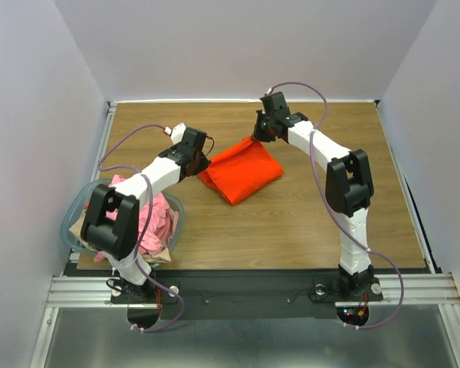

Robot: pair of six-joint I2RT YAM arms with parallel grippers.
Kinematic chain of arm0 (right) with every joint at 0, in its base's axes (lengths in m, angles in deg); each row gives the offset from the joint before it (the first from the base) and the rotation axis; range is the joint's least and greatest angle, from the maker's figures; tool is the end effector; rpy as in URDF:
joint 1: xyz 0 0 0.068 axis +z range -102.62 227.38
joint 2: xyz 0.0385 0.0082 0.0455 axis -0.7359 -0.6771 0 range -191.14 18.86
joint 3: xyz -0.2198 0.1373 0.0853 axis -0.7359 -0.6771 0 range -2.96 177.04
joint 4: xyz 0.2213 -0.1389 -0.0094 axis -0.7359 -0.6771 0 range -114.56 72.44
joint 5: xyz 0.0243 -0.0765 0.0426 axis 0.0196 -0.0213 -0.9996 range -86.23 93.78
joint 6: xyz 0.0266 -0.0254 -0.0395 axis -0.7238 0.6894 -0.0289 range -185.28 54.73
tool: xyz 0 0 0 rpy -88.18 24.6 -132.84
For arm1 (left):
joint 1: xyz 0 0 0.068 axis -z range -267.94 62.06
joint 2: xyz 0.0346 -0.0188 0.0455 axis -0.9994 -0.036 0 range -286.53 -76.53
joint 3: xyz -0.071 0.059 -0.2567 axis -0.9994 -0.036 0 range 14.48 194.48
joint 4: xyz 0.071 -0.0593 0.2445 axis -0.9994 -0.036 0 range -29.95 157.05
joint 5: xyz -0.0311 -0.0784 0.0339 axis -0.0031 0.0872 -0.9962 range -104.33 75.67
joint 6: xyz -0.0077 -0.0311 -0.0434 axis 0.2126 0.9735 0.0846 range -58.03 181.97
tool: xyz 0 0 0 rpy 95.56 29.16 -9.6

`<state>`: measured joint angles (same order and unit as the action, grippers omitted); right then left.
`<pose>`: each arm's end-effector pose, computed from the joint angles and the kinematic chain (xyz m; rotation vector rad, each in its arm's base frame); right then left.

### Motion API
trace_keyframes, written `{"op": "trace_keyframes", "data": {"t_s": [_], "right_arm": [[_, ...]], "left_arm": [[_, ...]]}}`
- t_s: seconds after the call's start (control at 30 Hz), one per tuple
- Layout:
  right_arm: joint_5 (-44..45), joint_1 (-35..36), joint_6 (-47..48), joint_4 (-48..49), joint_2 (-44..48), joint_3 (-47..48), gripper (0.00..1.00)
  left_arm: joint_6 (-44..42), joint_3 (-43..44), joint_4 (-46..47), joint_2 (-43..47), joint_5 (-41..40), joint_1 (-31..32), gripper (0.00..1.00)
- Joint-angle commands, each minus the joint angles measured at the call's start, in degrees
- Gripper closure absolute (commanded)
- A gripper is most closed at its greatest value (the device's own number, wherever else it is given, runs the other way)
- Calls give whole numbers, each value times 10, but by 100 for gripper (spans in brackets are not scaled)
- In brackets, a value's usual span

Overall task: Fold and stack the t-shirts
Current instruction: Fold the tshirt

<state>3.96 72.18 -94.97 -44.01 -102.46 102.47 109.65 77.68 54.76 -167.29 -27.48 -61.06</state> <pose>0.4451 0.2055 0.2559 0.1023 2.3559 0.4735 0.3175 -0.1519 0.2476 -0.5323 2.2191 -0.4367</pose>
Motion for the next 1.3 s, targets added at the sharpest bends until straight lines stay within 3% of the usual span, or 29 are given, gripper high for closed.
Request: {"op": "trace_keyframes", "data": {"t_s": [0.0,0.03,0.07,0.1,0.13,0.17,0.2,0.33,0.6,0.8,0.93,1.23,1.27], "right_arm": [[17,-5,3,15,-42,50,98],[16,-8,-1,16,-48,52,96],[15,-10,-3,16,-59,57,81],[8,-11,-2,15,-61,59,67],[4,-12,7,15,-62,61,33],[2,-12,14,15,-60,62,21],[1,-12,23,15,-57,61,11],[-5,-12,98,16,-27,41,2],[9,-13,216,17,17,-56,0],[14,-14,230,17,2,-76,1],[15,-15,227,17,-21,-69,2],[8,-18,207,28,-62,-88,14],[5,-19,205,33,-68,-93,23]], "left_arm": [[-38,46,-2,-50,8,-20,94],[-40,61,-6,-61,15,-25,85],[-43,69,-10,-69,19,-26,72],[-47,74,-10,-75,19,-27,47],[-46,82,-13,-81,17,-28,36],[-48,83,-13,-79,18,-28,20],[-49,83,-13,-75,18,-28,17],[-49,73,-12,-53,24,-28,9],[-36,15,21,-49,71,-28,9],[-29,-4,45,-69,109,-27,9],[-23,-25,56,-53,114,-26,4],[-22,-62,65,-8,114,-26,3],[-22,-63,66,-5,114,-25,3]]}}
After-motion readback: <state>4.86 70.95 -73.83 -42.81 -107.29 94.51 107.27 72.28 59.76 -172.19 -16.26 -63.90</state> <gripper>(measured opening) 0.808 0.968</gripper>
